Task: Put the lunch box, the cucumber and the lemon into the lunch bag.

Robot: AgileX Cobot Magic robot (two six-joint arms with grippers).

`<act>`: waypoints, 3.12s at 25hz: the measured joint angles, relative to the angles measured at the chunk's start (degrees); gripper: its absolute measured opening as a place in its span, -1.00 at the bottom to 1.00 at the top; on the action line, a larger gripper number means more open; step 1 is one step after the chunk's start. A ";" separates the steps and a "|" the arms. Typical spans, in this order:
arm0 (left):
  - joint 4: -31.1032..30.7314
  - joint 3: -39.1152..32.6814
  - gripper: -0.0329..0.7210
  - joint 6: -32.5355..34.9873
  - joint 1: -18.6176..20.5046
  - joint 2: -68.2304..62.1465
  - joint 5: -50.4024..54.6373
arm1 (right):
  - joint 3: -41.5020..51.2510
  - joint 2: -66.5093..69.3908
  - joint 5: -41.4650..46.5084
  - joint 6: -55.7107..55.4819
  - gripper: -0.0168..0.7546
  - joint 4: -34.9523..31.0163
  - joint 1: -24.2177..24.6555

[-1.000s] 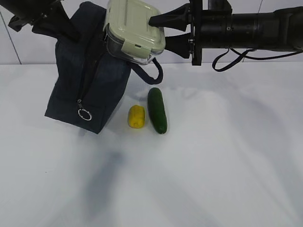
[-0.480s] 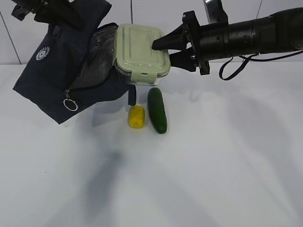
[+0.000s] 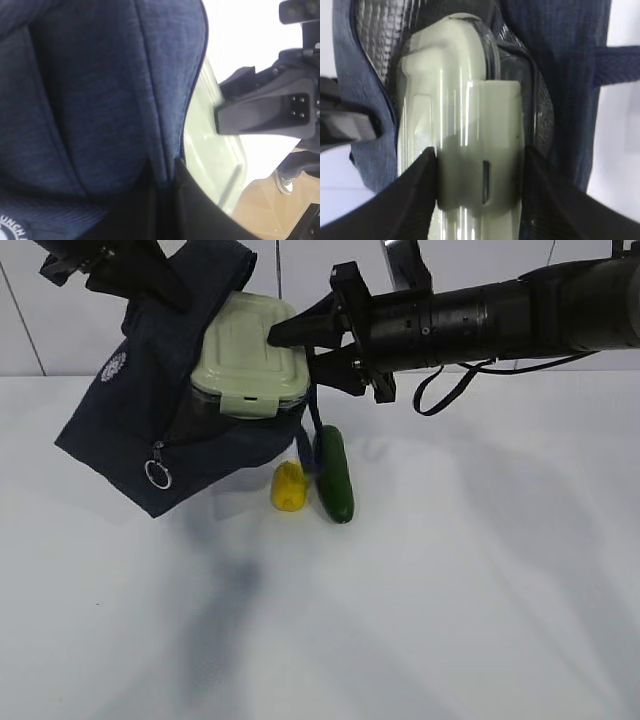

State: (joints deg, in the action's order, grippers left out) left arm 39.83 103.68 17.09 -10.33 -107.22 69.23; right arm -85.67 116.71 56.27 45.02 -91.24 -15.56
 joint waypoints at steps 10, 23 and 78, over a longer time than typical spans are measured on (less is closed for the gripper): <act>3.73 0.00 -0.89 0.00 -0.09 -1.98 -0.11 | 0.00 0.00 -10.66 4.04 0.04 -2.99 -2.68; 1.73 0.02 -0.90 0.00 -0.09 -4.72 -3.34 | -8.98 11.30 -10.39 6.14 0.04 -7.62 -6.10; 0.04 0.12 -0.90 0.00 0.03 -11.89 -6.77 | -14.79 21.75 -3.98 5.83 0.13 -6.84 -8.28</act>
State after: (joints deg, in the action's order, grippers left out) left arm 39.87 103.80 17.09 -10.30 -119.12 62.46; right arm -100.46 138.46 52.30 50.85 -98.08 -23.84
